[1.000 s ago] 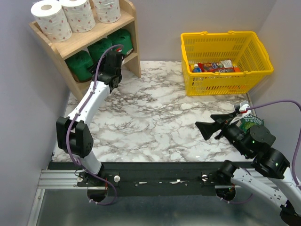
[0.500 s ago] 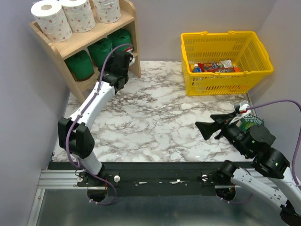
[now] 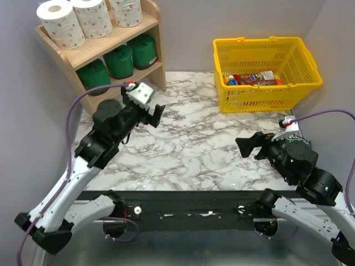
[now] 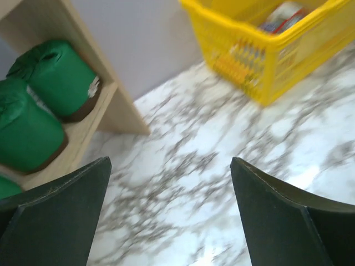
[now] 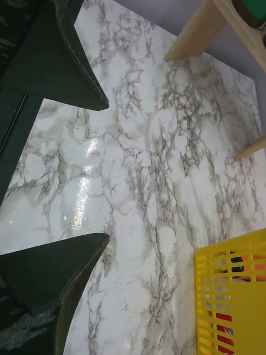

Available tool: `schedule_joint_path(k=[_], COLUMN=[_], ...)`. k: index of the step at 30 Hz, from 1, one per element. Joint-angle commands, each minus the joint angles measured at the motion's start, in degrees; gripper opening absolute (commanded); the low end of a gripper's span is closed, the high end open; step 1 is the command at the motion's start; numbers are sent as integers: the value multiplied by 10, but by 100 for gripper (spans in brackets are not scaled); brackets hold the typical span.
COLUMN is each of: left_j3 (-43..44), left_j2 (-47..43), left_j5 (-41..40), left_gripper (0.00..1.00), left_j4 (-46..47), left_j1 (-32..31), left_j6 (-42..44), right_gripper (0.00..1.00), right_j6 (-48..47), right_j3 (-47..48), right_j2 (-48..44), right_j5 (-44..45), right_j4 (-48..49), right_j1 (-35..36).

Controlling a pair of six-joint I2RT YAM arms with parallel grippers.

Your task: Place and organize the paper towels onto the shelf

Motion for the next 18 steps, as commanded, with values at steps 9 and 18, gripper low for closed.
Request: schedule_joint_path(k=[9, 18], left_j3=[-256, -351], left_j2=[-237, -336], left_j5=[157, 112], left_gripper=[99, 99], left_j4=[136, 201], left_j1=[0, 0], left_j6=[-215, -238], right_gripper=[100, 100], right_j6=[-24, -10], right_j3=[-26, -18], right_j2=[-51, -30], right_j5=[27, 38], right_j4=[75, 76], right_j1=[0, 1])
